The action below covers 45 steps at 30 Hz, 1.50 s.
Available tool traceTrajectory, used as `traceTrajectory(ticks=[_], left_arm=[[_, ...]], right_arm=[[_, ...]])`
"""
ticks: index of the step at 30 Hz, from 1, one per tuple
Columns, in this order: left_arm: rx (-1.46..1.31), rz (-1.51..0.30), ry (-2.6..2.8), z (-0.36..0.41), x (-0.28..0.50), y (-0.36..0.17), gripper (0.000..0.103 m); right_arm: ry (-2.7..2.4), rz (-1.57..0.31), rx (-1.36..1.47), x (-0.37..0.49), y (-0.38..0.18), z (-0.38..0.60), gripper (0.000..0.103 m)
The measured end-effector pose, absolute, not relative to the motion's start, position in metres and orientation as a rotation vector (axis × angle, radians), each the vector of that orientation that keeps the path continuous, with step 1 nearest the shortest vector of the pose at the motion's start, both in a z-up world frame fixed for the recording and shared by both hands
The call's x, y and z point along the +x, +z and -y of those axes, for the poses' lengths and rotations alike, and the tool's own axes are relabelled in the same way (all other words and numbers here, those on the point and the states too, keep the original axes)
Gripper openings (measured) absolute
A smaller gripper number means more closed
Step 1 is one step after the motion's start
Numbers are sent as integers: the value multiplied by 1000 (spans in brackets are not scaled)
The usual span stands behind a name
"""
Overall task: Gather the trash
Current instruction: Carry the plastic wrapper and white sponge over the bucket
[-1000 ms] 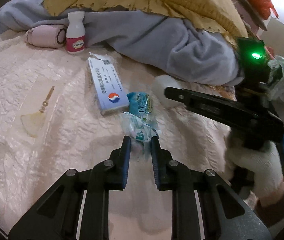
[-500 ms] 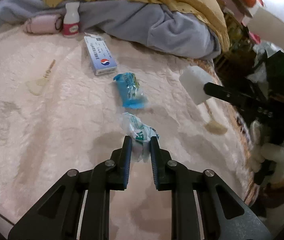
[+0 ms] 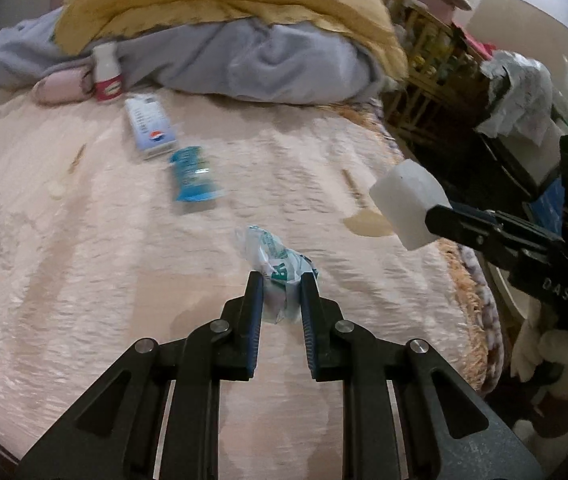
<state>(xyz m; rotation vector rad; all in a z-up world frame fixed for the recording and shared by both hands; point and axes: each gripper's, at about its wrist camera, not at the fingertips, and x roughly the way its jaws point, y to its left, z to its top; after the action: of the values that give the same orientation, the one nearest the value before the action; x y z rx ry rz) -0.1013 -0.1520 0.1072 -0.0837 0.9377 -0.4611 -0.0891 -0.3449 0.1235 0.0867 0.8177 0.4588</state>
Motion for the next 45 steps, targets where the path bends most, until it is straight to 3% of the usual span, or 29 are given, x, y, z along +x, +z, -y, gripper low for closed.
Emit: traceTrajectory(ticks=[26,45], left_arm=[[92,-855,-745,380,-126,137,16],[132,-905,-917,506,-131,126,16]], right_arm=[[7,-758,188,-201,144,559,24],[-238,-775,352,-229,111,668,24]])
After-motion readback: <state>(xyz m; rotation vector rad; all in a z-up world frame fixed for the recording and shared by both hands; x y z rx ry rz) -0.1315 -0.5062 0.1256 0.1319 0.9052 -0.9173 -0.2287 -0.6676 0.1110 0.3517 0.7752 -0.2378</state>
